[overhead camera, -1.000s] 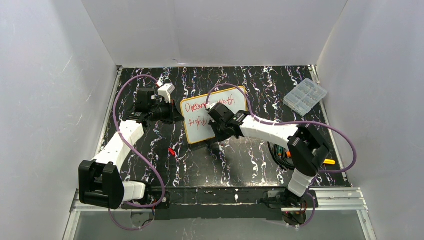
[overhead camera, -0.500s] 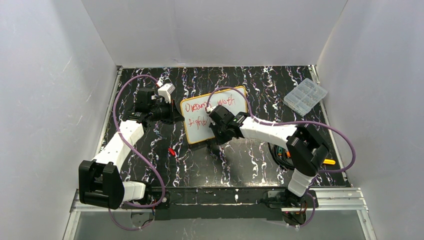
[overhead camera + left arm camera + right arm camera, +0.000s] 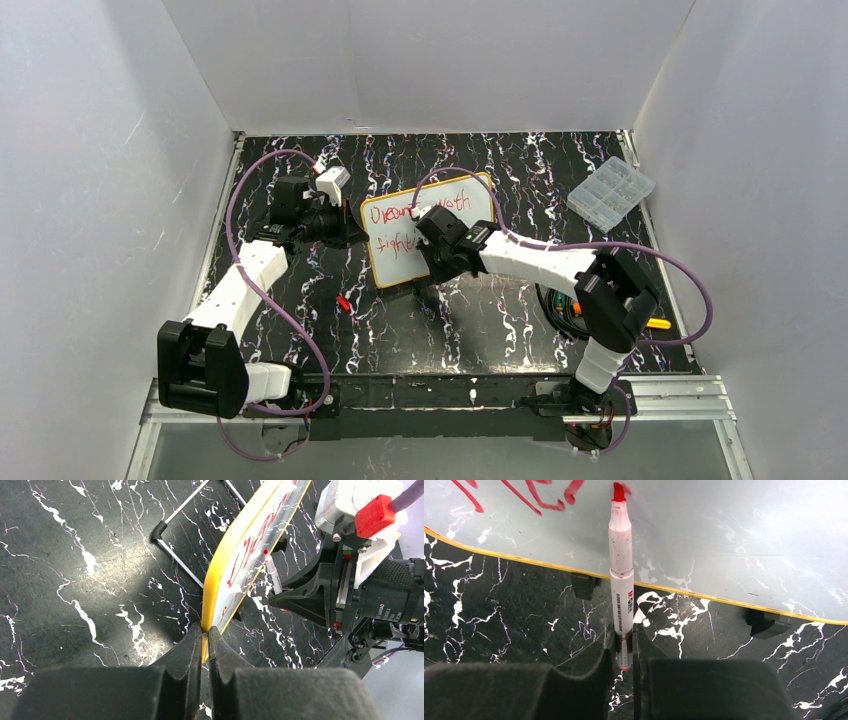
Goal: Write a sentence on the whiteboard
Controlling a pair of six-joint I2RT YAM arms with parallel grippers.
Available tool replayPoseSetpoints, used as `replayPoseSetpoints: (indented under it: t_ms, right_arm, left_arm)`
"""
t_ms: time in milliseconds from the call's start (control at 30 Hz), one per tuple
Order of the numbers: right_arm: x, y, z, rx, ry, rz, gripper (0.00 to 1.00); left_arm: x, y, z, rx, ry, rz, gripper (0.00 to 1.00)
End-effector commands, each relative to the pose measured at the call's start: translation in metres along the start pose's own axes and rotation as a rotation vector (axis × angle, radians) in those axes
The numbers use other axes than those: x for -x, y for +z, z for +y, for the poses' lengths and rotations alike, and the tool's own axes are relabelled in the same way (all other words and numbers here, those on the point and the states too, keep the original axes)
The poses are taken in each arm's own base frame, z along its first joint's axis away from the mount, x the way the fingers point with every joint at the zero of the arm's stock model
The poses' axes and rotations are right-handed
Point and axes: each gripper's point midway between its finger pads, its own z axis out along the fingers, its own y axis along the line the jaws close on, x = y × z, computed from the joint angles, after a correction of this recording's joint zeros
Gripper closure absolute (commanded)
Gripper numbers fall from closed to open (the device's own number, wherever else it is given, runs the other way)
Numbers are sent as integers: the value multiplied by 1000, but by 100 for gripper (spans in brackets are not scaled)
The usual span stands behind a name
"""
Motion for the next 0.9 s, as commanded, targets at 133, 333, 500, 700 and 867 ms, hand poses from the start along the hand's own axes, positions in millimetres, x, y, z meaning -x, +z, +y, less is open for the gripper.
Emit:
replayPoseSetpoints:
  t_ms: [133,333,500,700,867]
  right_arm:
    - [19,0,-8,-29,16,-43,99]
    - [14,1,-15,-39,32,-32,99]
    - [11,2,-13,-24,34,-21,99]
    - [-3,6,-11,-5,51,12,99]
    - [-12,7,-10,3,64,23,99]
  left_arm:
    - [4,-9,-11,-29,27,-29,100]
    - [4,-9,-11,-28,28,-31,100]
    - [4,-9,-11,-28,29,-31,100]
    - [4,-9,-11,-27,29,-30,100]
    - [4,-9,-11,-27,28,-31,100]
